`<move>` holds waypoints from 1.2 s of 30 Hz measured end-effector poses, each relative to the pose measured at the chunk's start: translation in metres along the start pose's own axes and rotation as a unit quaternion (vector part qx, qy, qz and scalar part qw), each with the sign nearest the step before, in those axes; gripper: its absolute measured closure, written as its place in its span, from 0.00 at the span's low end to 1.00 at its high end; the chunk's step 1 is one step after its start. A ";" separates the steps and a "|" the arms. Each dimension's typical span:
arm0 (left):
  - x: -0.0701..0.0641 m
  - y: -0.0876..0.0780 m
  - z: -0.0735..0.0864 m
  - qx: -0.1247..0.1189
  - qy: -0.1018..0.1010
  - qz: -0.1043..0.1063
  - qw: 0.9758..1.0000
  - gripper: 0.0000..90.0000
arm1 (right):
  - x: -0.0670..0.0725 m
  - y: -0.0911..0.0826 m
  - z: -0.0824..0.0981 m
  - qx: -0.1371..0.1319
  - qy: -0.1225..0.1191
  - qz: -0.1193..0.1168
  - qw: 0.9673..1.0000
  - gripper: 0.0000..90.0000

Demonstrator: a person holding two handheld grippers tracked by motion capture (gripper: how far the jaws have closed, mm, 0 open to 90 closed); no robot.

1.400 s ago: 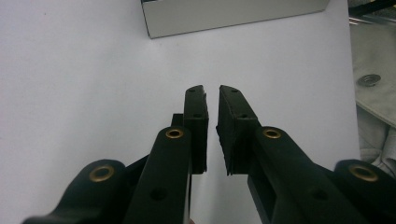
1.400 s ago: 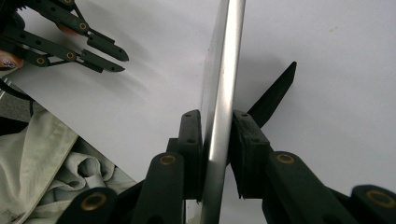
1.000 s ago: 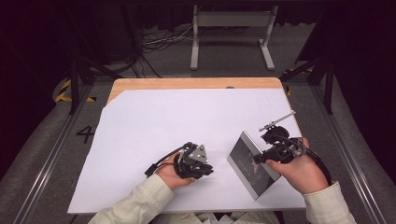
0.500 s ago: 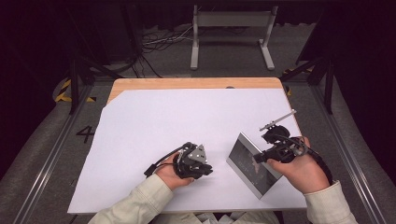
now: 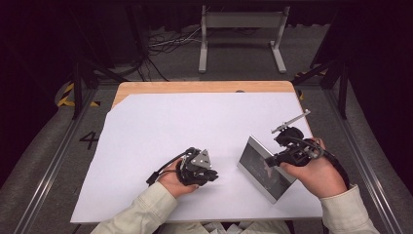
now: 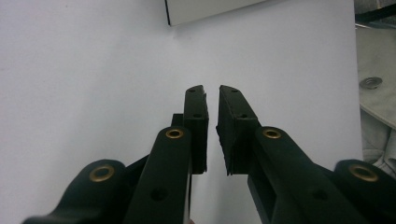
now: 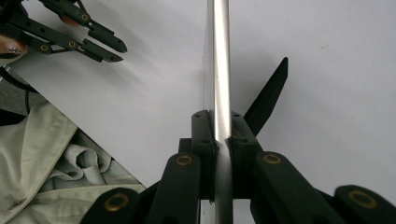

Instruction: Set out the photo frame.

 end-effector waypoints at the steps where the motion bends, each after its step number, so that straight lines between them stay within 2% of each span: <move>1: 0.000 -0.002 0.001 0.000 -0.005 -0.002 1.000 0.91 | 0.000 -0.001 -0.002 -0.001 -0.004 -0.002 1.000 0.93; 10: 0.011 -0.021 0.012 -0.014 -0.027 -0.027 0.999 0.91 | -0.004 -0.009 -0.018 -0.007 -0.042 0.003 0.999 0.93; 11: 0.014 -0.027 0.015 -0.017 -0.032 -0.037 0.999 0.91 | -0.004 -0.009 -0.020 -0.008 -0.045 0.005 0.999 0.93; 20: 0.024 -0.046 0.029 -0.024 -0.056 -0.065 0.996 0.91 | -0.004 -0.010 -0.039 -0.003 -0.092 0.008 0.996 0.93; 31: 0.030 -0.064 0.045 -0.035 -0.084 -0.088 0.992 0.90 | 0.003 -0.007 -0.062 0.007 -0.157 -0.004 0.988 0.93; 36: 0.034 -0.071 0.052 -0.035 -0.094 -0.098 0.990 0.90 | 0.007 -0.003 -0.070 0.012 -0.196 -0.008 0.980 0.93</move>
Point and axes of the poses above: each handheld gripper's, and its own axes: y roughly forward along the jaws, z roughly out of its underside, x roughly to its left, the point moved 10 cm from there along y, roughly forward along the jaws
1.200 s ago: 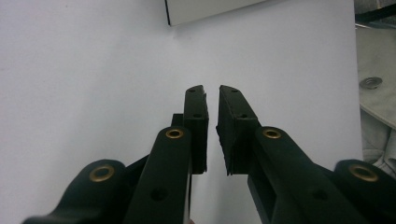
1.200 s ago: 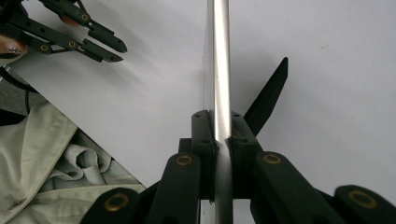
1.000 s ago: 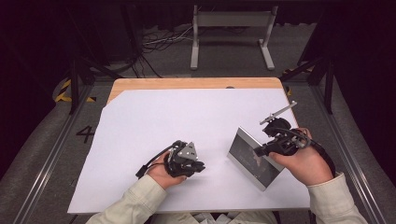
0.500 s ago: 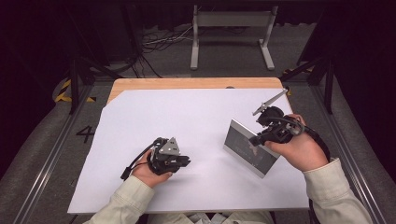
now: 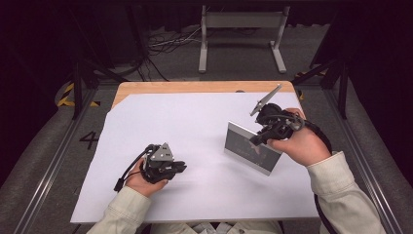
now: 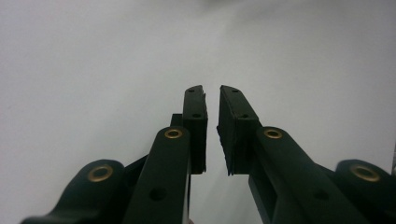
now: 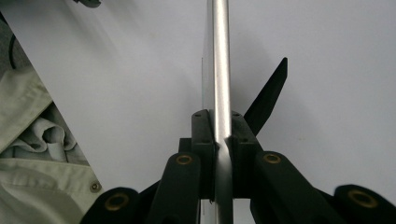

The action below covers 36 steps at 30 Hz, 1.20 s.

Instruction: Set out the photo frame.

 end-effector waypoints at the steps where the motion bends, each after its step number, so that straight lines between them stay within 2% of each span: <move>1: 0.001 -0.001 0.001 -0.001 -0.001 -0.001 1.000 0.90 | 0.000 0.001 -0.002 0.002 -0.008 -0.001 1.000 0.93; 9: 0.004 -0.005 0.005 -0.002 -0.008 -0.007 1.000 0.90 | 0.003 0.007 -0.014 0.005 -0.047 -0.019 0.999 0.93; 16: 0.006 -0.005 0.006 -0.001 -0.008 -0.007 1.000 0.90 | 0.004 0.010 -0.022 0.011 -0.084 -0.029 0.996 0.93; 22: 0.006 -0.004 0.006 0.000 -0.009 -0.006 1.000 0.90 | 0.005 0.015 -0.027 0.013 -0.098 -0.041 0.994 0.93; 26: 0.006 -0.004 0.006 0.000 -0.010 -0.005 1.000 0.90 | 0.007 0.021 -0.031 0.015 -0.123 -0.056 0.991 0.93; 36: 0.005 0.000 0.006 0.004 -0.005 -0.002 1.000 0.90 | 0.012 0.031 -0.035 0.016 -0.158 -0.077 0.984 0.93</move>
Point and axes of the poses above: each handheld gripper's, and its own axes: y roughly forward along the jaws, z roughly out of its underside, x roughly to its left, the point moved 10 cm from there along y, roughly forward along the jaws
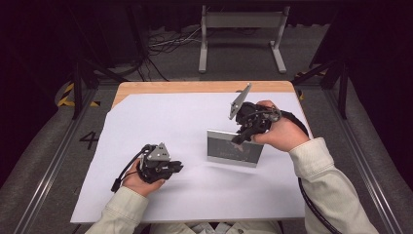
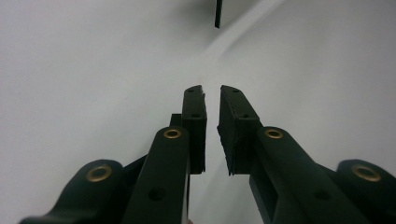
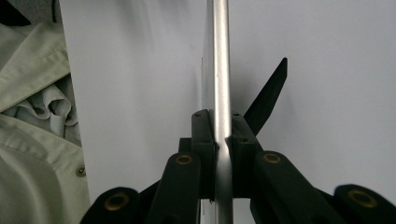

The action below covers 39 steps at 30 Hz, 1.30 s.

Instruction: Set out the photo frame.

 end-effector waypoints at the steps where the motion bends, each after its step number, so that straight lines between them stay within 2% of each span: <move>1: 0.000 0.000 0.000 0.000 -0.001 0.001 1.000 0.90 | 0.000 0.001 0.000 0.000 -0.002 -0.002 1.000 0.93; 12: 0.000 0.001 0.000 0.001 0.000 0.001 1.000 0.90 | 0.002 0.008 -0.003 0.002 -0.033 -0.015 0.999 0.93; 16: 0.000 0.001 0.000 0.001 0.000 0.001 1.000 0.90 | 0.003 0.012 -0.005 0.006 -0.054 -0.025 0.998 0.93; 22: 0.000 0.001 0.000 0.002 0.000 0.001 1.000 0.90 | 0.005 0.017 -0.004 0.017 -0.062 -0.032 0.997 0.93; 26: 0.000 0.001 0.000 0.002 0.000 0.002 1.000 0.90 | 0.007 0.021 -0.004 0.019 -0.079 -0.040 0.996 0.93; 34: 0.000 0.001 0.000 0.002 0.000 0.002 1.000 0.90 | 0.005 0.025 -0.001 0.018 -0.087 -0.051 0.995 0.93; 39: 0.000 0.002 0.001 0.004 -0.001 0.002 1.000 0.89 | 0.003 0.026 0.001 0.016 -0.080 -0.053 0.995 0.93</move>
Point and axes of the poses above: each handheld gripper's, and its own axes: y roughly forward along the jaws, z roughly out of its underside, x roughly to its left, the point moved 10 cm from there along y, roughly forward along the jaws
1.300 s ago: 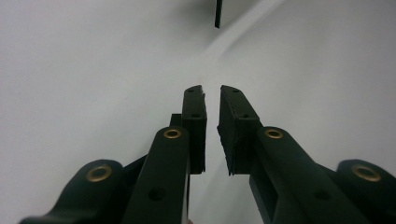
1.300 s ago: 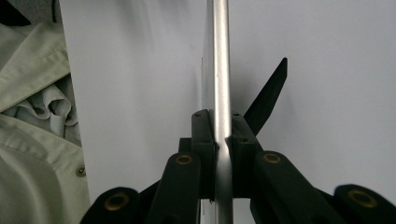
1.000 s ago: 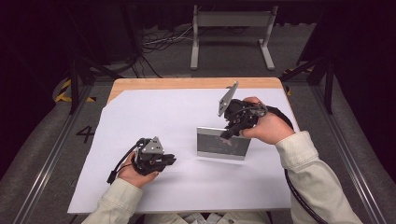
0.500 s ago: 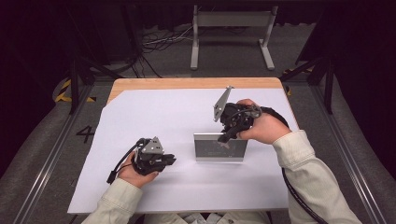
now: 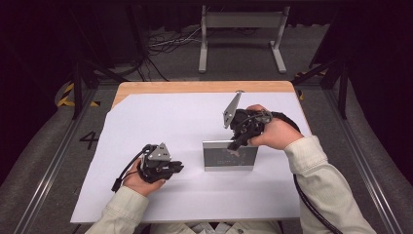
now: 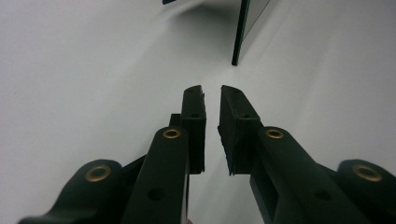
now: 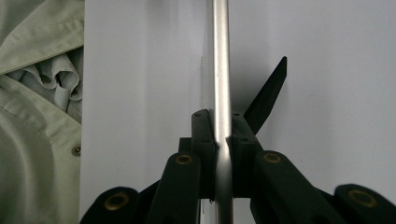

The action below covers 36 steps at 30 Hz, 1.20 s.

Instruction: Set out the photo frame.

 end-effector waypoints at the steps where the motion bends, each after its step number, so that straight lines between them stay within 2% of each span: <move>1: 0.000 0.000 0.000 0.000 0.000 0.001 1.000 0.89 | -0.001 0.000 0.001 0.001 0.001 -0.002 1.000 0.93; 7: 0.000 0.001 0.000 -0.001 0.001 0.000 1.000 0.89 | -0.006 0.000 0.005 0.001 0.014 -0.004 1.000 0.92; 8: 0.000 0.001 0.000 0.000 0.001 0.001 1.000 0.89 | -0.008 0.000 0.006 -0.001 0.022 -0.002 1.000 0.92; 11: 0.000 0.000 0.000 0.000 0.000 0.001 1.000 0.89 | -0.010 0.000 0.005 -0.002 0.024 -0.003 1.000 0.92; 16: 0.000 0.000 0.000 -0.001 0.001 0.001 1.000 0.89 | -0.014 -0.001 0.005 0.000 0.034 0.007 0.999 0.87; 17: 0.000 0.000 0.000 0.000 0.000 0.002 1.000 0.89 | -0.015 -0.002 0.006 -0.004 0.041 0.013 0.999 0.81; 19: 0.000 0.001 0.000 0.000 0.001 0.002 1.000 0.89 | -0.015 -0.003 0.007 -0.004 0.046 0.011 0.999 0.77; 23: 0.000 0.001 0.000 -0.001 0.000 0.003 1.000 0.89 | -0.017 -0.006 0.008 -0.009 0.050 0.018 0.999 0.74; 25: 0.000 0.001 0.000 -0.001 0.000 0.003 1.000 0.89 | -0.018 -0.010 0.010 -0.012 0.055 0.027 0.998 0.69; 36: 0.002 0.002 -0.001 -0.003 0.000 0.004 1.000 0.89 | -0.019 -0.027 0.024 -0.027 0.072 0.051 0.996 0.66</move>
Point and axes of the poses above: each handheld gripper's, and its own axes: y roughly forward along the jaws, z roughly out of its underside, x roughly to its left, the point moved 10 cm from there along y, roughly forward along the jaws
